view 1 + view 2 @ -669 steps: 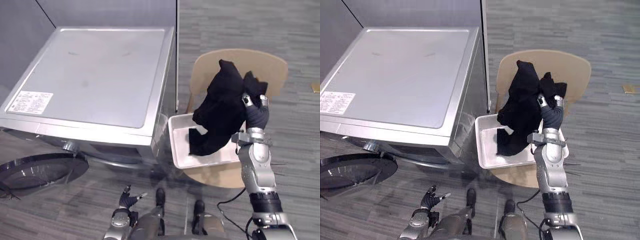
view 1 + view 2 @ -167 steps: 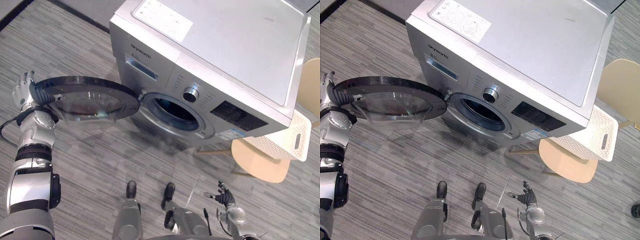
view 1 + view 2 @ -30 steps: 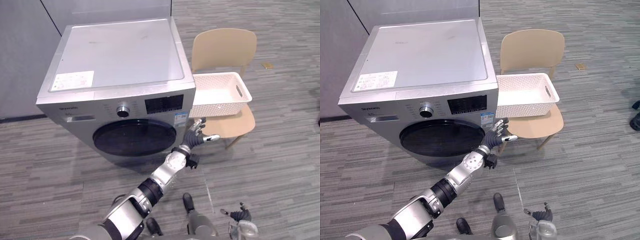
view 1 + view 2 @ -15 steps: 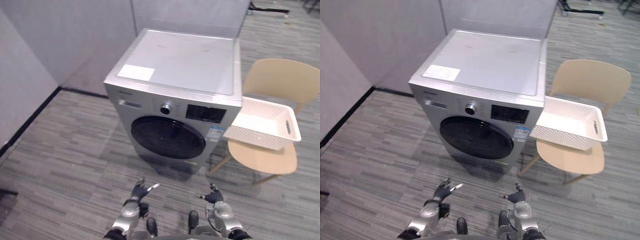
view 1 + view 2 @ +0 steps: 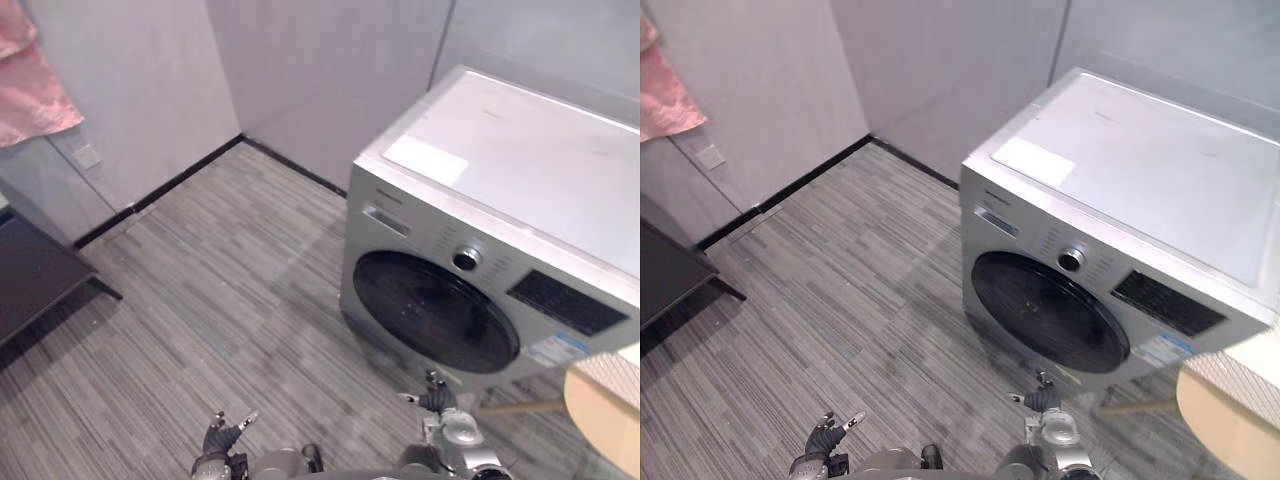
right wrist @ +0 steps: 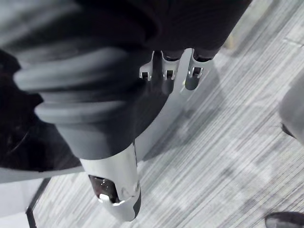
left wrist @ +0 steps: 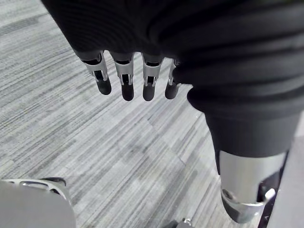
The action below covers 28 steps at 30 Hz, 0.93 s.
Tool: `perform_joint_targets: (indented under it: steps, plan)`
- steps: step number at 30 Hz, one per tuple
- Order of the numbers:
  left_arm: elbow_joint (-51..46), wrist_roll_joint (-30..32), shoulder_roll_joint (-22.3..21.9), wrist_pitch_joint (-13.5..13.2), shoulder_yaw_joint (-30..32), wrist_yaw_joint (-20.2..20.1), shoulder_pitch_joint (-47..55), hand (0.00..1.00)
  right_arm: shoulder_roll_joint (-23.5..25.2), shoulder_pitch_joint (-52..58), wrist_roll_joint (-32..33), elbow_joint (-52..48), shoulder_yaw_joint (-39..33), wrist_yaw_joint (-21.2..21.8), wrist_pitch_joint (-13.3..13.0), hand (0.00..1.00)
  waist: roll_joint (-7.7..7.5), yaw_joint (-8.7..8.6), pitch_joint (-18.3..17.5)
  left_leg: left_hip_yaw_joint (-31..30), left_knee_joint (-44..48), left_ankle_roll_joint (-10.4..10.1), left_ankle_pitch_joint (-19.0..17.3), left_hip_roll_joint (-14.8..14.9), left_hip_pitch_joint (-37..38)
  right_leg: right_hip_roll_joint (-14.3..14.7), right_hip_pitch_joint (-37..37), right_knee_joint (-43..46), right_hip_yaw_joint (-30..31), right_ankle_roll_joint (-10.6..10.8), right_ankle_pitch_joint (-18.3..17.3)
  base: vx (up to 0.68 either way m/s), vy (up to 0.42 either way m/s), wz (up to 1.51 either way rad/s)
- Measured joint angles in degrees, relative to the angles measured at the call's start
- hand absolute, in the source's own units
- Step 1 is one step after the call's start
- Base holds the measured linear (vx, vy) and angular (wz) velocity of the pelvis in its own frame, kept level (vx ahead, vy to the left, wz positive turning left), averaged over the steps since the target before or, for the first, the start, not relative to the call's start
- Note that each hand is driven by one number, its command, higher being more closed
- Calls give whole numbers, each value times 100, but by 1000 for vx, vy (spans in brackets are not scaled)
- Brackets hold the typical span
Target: Pick up the laundry basket with both hands and put the clothes into the washing machine.
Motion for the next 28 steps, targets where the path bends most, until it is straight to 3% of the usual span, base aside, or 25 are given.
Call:
perform_joint_targets:
  steps: [1, 2, 3, 4, 5, 6, 7, 8, 10, 12, 13, 16, 18, 19, 20, 24, 28]
  plan:
    - [-6, -7, 21, -3, -5, -68, -55, 0, 32, 10, 3, -3, 3, 5, -4, 0, -13, -79, -7, -290, -81, -4, 5, 20, 112, 404, -177, -32, 72, -154, -243, 409, -9, 119]
    - [-6, -16, 16, -7, -15, -78, -115, 0, 12, 20, 7, -8, -2, 0, -18, 0, -17, -98, 5, -438, -131, -7, 6, 32, 166, 573, -278, -147, 84, -249, -328, 510, -85, 139]
    - [-15, -41, -40, -15, -24, -76, -291, 0, -95, 33, 22, -15, -2, -11, -34, 0, 25, -84, 79, -759, -296, -11, 8, 98, 372, 1039, -535, -662, 103, -390, -406, 422, -103, 107]
    - [-15, -57, -58, -15, -42, -74, -370, 0, -142, 46, 46, -46, -6, -17, -34, 0, 60, -93, 112, -899, -328, -12, 8, 137, 437, 1216, -644, -910, 142, -402, -396, 500, -158, 153]
    - [-26, -58, -162, -58, -76, -70, -538, 0, -234, 109, 99, -223, -25, -32, -34, 0, 116, -174, 198, -1228, -391, -24, 4, 217, 583, 1542, -931, -1721, 459, -364, -188, 328, -138, 112]
    - [-33, -57, -174, -76, -81, -69, -577, 0, -244, 115, 104, -250, -30, -32, -36, 0, 94, -199, 213, -1275, -390, -27, 6, 226, 616, 1580, -960, -1887, 566, -332, -106, 415, -185, 156]
    - [-48, -57, -174, -125, -149, -77, -641, 0, -229, 182, 107, -306, -77, -35, -42, 0, 23, -265, 233, -1425, -396, -275, -6, 172, 678, 1637, -970, -2710, 1003, -266, 452, 414, -228, 144]
    - [-117, -57, -184, -171, -213, -74, -616, 0, -226, 303, 107, -306, -111, -38, -40, 0, -39, -271, 216, -1593, -374, -532, -172, 210, 852, 1617, -932, -2656, 1231, -488, 1333, 434, -266, 144]
    - [-155, -55, -264, -214, -192, -69, -592, 0, -173, 344, 101, -294, -137, -7, -8, 0, 116, -176, 188, -1764, -223, -667, -169, 466, 853, 1691, -983, -2178, 958, -720, 849, 505, -363, 90]
    - [-152, -61, -355, -203, 44, -65, -609, 0, -10, 329, -22, -413, -57, 295, 16, 0, 123, -182, 206, -1802, 332, -905, -72, 662, 619, 1680, -794, -2041, 511, -954, 617, 476, -352, 97]
    - [-164, -61, -485, -202, 149, -70, -630, 0, 10, 324, -114, -431, 8, 470, 22, 0, 125, -177, 222, -1692, 869, -1152, 53, 832, 435, 1695, -433, -2233, 212, -1035, 566, 347, -268, 121]
    - [-168, -105, -728, -200, 178, -72, -555, 0, 358, 338, 41, -411, -299, 202, -36, 0, 98, -79, 214, -585, 1506, -1169, 39, 1432, 239, 1748, 571, -2900, -377, -1046, 563, 227, -186, 116]
    - [-174, -100, -757, -184, 164, -71, -484, 0, 295, 291, 118, -318, -466, 49, -114, 0, 147, -60, 128, 504, 945, -1091, 109, 1720, 50, 1736, 893, -3313, -771, -1028, 574, 101, -84, 88]
    - [-169, -97, -746, -174, 163, -67, -481, 0, 243, 282, 119, -275, -497, 45, -114, 0, 186, -61, 104, 698, 643, -984, 304, 1719, 14, 1733, 887, -3332, -854, -1010, 585, 80, 4, 82]
    - [-135, -95, -654, -168, 149, -64, -469, 0, 141, 267, 120, -70, -524, -25, -94, 0, 217, -48, 53, 999, 47, -1076, 582, 1638, 15, 1773, 876, -3417, -892, -915, 626, 47, 49, 52]
    - [-5, -35, -361, -92, 124, -63, -328, 0, 250, 372, 105, 60, -540, -52, -71, 0, 58, -55, -42, 874, -956, -1066, 1009, 1239, 340, 1634, 898, -3624, -823, -815, 813, 7, 84, 28]
    - [73, 15, -267, -82, 115, -65, -309, 0, 220, 406, 75, 222, -619, -52, -69, 0, 63, -44, -140, 744, -1337, -928, 1287, 996, 392, 1516, 911, -3732, -819, -731, 966, -58, 81, 23]
